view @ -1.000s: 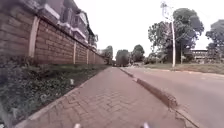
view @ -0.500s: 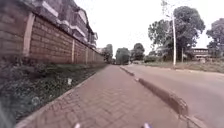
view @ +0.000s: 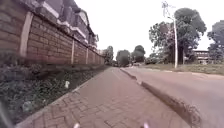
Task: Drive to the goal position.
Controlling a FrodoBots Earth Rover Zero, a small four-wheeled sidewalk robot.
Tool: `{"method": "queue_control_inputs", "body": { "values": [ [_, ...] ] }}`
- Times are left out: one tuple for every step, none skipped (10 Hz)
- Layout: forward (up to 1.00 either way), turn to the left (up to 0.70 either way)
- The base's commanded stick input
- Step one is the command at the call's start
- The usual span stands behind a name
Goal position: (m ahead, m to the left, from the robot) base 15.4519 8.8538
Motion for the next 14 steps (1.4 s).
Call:
{"method": "queue_control_inputs", "body": {
  "values": [
    [0.50, 0.00],
    [0.50, 0.00],
    [0.50, 0.00],
    [0.50, 0.00],
    [0.50, 0.00],
    [0.50, 0.00],
    [0.50, 0.00],
    [0.50, 0.00],
    [0.50, 0.00],
    [0.50, 0.00],
    [0.50, 0.00],
    [0.50, 0.00],
    [0.50, 0.00],
    [0.50, 0.00]
  ]
}}
